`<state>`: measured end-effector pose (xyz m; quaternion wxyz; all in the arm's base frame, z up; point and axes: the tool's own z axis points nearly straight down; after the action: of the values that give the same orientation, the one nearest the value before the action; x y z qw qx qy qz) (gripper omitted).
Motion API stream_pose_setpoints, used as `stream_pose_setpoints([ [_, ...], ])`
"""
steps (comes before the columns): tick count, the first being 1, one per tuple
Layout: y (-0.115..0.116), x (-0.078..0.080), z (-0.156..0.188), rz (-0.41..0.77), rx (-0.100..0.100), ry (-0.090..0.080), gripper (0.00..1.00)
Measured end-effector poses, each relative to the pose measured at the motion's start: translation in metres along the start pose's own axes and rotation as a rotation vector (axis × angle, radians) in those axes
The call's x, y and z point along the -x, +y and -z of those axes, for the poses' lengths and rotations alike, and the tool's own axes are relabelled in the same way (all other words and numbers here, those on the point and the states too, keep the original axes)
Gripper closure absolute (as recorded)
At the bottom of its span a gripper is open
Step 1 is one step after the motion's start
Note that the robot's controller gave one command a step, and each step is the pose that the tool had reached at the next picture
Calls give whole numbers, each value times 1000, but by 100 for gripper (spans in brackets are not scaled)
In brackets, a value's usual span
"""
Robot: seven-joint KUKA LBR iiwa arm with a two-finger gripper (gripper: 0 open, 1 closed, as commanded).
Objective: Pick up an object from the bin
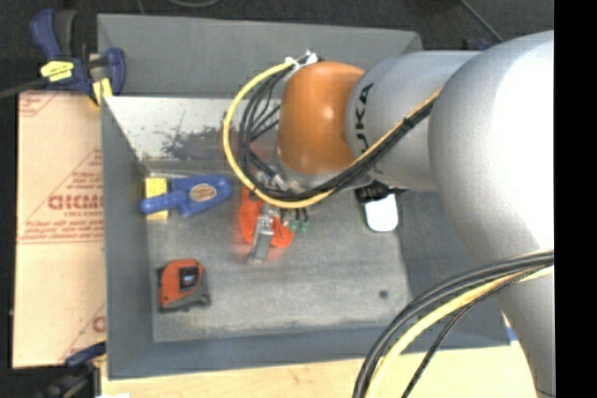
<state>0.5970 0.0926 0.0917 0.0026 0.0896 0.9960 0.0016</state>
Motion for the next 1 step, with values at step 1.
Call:
stream_pose_setpoints([
  [1, -38, -12, -17, -159, -1, 2, 0],
])
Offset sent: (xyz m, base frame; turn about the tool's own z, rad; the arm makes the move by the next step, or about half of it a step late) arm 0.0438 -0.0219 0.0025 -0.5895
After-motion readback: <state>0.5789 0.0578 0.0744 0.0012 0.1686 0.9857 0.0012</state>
